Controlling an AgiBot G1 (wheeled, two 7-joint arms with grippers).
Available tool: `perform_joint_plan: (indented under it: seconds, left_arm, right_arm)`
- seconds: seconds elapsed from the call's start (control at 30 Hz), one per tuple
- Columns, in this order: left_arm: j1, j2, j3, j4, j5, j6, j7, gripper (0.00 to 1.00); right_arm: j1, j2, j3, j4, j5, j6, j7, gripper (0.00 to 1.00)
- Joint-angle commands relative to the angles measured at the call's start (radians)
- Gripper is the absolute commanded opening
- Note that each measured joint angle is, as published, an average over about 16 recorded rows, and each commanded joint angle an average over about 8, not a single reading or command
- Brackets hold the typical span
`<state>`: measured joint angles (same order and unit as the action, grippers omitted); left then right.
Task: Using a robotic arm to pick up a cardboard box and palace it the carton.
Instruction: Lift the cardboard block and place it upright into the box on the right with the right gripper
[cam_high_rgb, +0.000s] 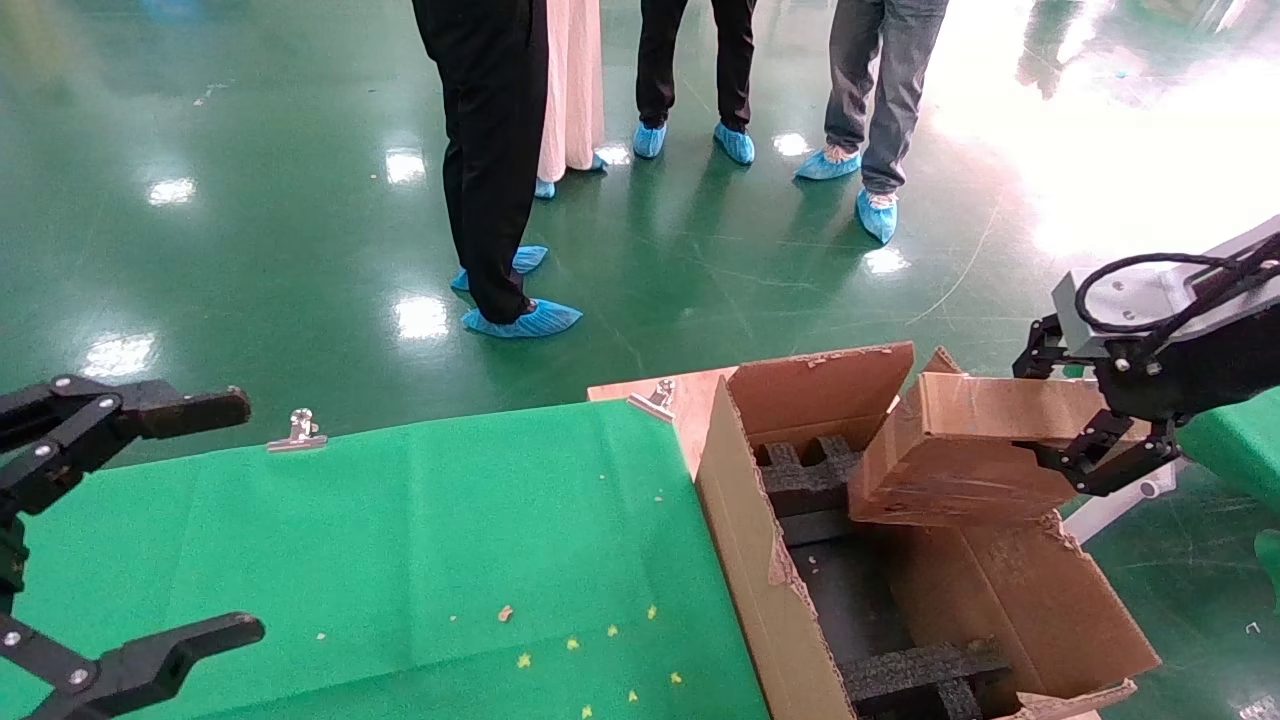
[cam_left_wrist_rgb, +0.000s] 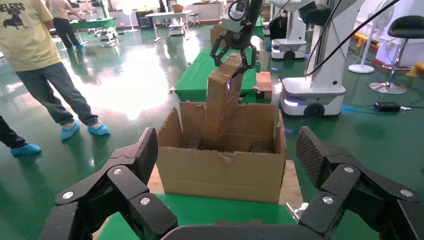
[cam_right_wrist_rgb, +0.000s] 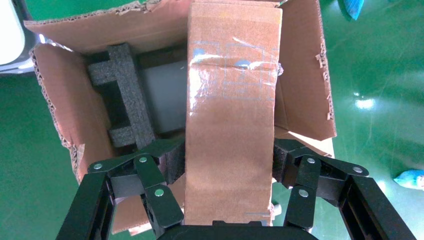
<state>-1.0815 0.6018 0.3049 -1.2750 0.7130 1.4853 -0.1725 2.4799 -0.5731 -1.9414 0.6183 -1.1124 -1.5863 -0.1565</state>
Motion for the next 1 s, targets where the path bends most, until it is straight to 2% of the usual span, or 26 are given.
perform_joint_plan:
  seconds: [0.03,0.2,0.37,0.53,0.83,1.0]
  left_arm:
    - [0.0,0.0,0.0,0.0,0.0,0.0,0.0,1.0]
    - [0.0,0.0,0.0,0.0,0.0,0.0,0.0,1.0]
    - [0.0,0.0,0.0,0.0,0.0,0.0,0.0,1.0]
    - [0.0,0.0,0.0,0.001,-0.001,0.0,0.0,1.0]
    - [0.0,0.0,0.001,0.001,-0.001,0.0,0.001,1.0]
    - [0.0,0.0,0.001,0.001,-0.001,0.0,0.001,1.0]
  right_arm:
    - [0.001,-0.005,-0.014,0.004,-0.005,0.0,-0.006,0.0]
    - [-0.007,-0.003,-0.007,-0.001,-0.001,0.012,0.01,0.0]
    - [-0.049,-0.005,-0.017,-0.027,0.013,0.074,0.125,0.0]
    - [-0.1,-0.016,-0.039,-0.055,0.015,0.145,0.345,0.0]
    - [-0.154,0.008,-0.067,-0.076,0.044,0.214,0.803,0.0]
    - [-0.174,0.047,-0.068,-0.062,0.079,0.24,0.971,0.0]
